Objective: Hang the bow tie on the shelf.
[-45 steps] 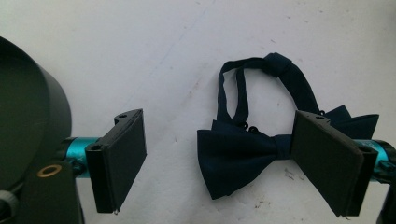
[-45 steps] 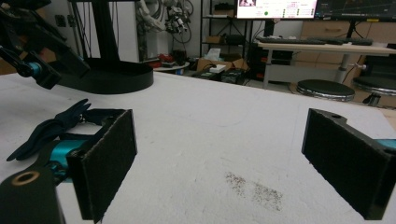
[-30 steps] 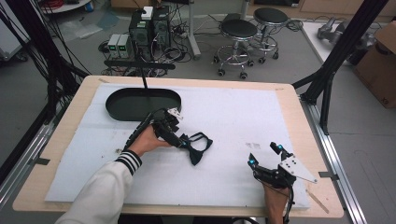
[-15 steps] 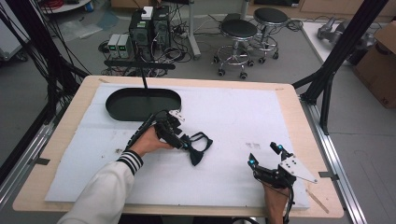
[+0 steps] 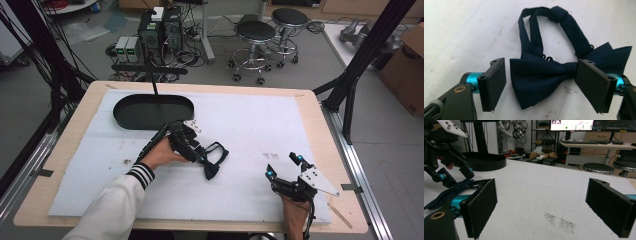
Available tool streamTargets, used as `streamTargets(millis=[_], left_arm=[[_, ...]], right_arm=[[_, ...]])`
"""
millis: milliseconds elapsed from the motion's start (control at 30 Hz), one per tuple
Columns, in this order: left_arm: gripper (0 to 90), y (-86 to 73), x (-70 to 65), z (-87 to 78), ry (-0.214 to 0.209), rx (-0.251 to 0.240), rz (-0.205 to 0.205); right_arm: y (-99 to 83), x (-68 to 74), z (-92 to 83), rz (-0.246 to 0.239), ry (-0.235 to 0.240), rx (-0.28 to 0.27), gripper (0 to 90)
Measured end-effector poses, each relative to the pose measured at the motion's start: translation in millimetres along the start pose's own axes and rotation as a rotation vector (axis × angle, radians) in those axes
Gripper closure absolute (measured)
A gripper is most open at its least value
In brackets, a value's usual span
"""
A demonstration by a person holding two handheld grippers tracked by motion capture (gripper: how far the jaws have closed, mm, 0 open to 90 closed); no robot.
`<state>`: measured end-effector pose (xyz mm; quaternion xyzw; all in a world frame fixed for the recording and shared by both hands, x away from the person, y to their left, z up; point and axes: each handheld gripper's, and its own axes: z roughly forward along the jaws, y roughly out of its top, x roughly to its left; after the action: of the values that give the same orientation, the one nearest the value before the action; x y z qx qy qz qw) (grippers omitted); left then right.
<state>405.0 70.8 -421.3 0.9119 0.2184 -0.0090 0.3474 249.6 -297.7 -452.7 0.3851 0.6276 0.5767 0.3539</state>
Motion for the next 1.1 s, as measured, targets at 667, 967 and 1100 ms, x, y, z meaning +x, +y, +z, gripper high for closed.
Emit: streamTargets(millis=[667,967,1100], left_arm=[[36.4,-2.1,1.6,6.7,-0.04,0.031,-0.004],[55.6,-3.3,4.9,3.0,-0.042,0.026,-0.02],[68.1,-3.3,5.5,-0.2,-0.039,0.017,-0.019]], right_arm=[[-0.1,0.1,-0.1,0.002,0.0,0.001,9.3],[-0.1,-0.1,-0.1,0.0,0.0,-0.002,9.3],[-0.1,-0.1,0.0,0.001,-0.001,-0.002,9.3]])
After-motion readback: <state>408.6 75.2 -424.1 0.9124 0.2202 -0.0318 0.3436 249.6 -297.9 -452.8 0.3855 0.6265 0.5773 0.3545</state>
